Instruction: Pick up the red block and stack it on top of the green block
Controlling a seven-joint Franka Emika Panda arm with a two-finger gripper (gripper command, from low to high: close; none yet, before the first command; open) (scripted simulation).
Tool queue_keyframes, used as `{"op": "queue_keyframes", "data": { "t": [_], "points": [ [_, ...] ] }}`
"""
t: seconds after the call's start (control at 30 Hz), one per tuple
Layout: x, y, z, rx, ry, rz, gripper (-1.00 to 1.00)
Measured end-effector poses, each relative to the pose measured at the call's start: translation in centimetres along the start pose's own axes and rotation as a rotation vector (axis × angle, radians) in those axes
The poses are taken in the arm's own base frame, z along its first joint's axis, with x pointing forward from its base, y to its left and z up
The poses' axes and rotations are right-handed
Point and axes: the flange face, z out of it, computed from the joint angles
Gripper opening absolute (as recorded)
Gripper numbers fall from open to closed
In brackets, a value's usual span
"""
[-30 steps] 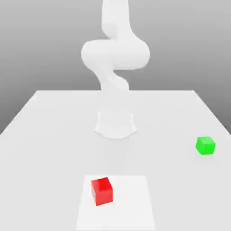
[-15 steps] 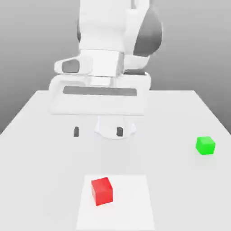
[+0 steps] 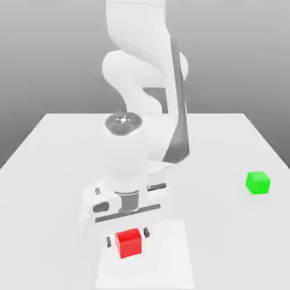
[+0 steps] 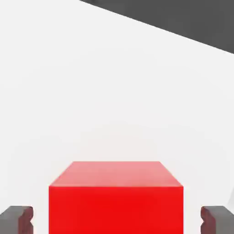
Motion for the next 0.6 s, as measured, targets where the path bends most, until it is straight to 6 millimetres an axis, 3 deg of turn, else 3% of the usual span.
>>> {"op": "queue_keyframes", "data": {
  "t": [0.13,0.33,0.47,0.6],
  "points": [
    [0.0,0.0,0.0,0.0,0.0,0.0,-1.0],
    [0.0,-0.1,-5.5,0.001,0.0,-0.001,-1.0],
    [-4.1,-7.8,-7.4,0.018,0.0,-0.114,-1.0],
    [-10.2,-14.7,-8.6,0.032,-0.003,-0.22,-1.0]
  ]
}}
